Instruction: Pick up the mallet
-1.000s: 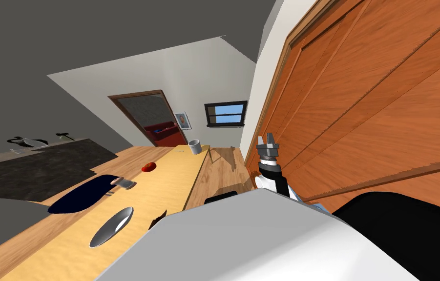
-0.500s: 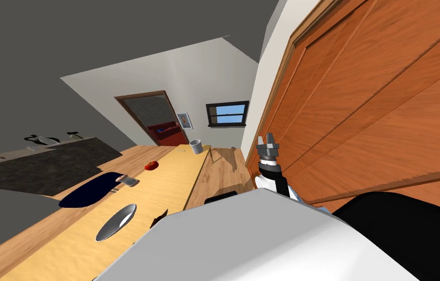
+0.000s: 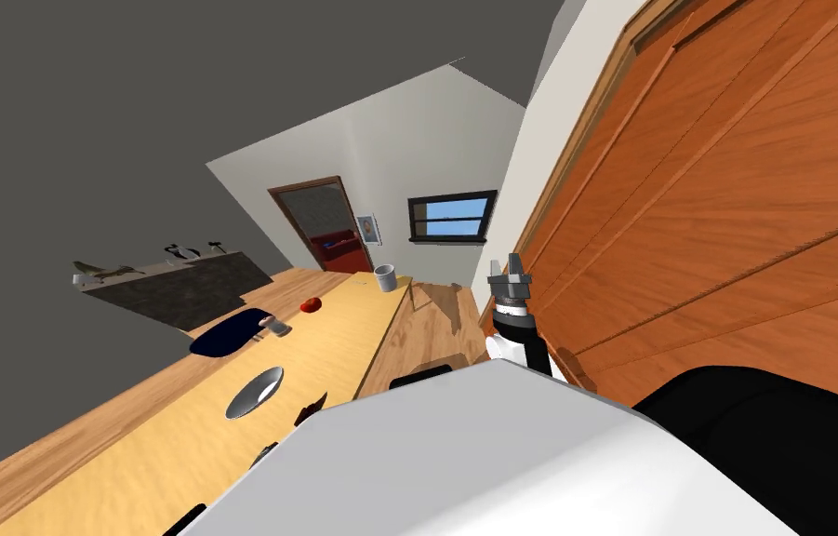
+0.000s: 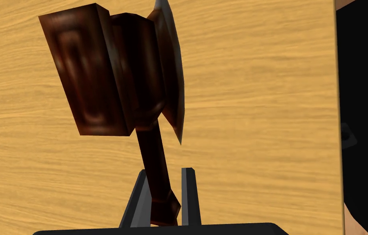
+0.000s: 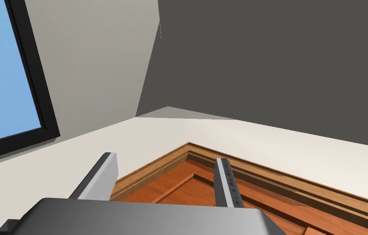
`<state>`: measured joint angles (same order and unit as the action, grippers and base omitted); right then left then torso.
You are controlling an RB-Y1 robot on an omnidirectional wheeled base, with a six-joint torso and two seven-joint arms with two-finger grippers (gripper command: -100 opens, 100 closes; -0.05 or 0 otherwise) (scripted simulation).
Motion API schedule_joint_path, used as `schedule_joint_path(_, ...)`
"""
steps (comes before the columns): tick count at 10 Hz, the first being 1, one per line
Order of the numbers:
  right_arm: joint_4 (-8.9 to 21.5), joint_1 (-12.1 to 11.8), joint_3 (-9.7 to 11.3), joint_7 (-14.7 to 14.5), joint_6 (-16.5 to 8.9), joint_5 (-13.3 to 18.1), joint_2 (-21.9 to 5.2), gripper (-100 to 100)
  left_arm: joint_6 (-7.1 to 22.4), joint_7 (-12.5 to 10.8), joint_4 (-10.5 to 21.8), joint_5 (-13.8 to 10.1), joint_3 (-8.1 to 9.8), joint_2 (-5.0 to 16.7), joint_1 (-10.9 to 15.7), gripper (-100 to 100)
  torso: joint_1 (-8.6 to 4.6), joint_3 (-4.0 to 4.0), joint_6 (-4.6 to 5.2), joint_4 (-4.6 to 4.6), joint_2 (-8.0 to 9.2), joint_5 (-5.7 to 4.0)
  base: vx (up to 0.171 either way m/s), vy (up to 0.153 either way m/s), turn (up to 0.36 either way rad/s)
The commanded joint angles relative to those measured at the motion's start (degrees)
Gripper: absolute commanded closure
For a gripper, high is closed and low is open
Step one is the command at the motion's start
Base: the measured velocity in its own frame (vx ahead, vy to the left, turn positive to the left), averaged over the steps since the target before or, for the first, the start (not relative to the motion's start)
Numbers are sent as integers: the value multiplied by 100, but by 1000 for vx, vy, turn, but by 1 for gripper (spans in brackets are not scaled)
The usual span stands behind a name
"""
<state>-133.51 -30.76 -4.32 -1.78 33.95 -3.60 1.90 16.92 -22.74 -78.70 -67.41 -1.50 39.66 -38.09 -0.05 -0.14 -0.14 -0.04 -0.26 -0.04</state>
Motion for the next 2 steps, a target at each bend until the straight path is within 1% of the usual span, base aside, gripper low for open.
schedule_joint_path(1,0,0,0,0,0,0,0,0,0,0,0,0,0,0,0,100,0,0,0,0,0,0,36,-8,66)
schedule_joint_path(2,0,2,1,0,0,0,0,0,13,2,-15,7,-3,5,-9,0,2,6,9,3,10,2,6,-2,-11)
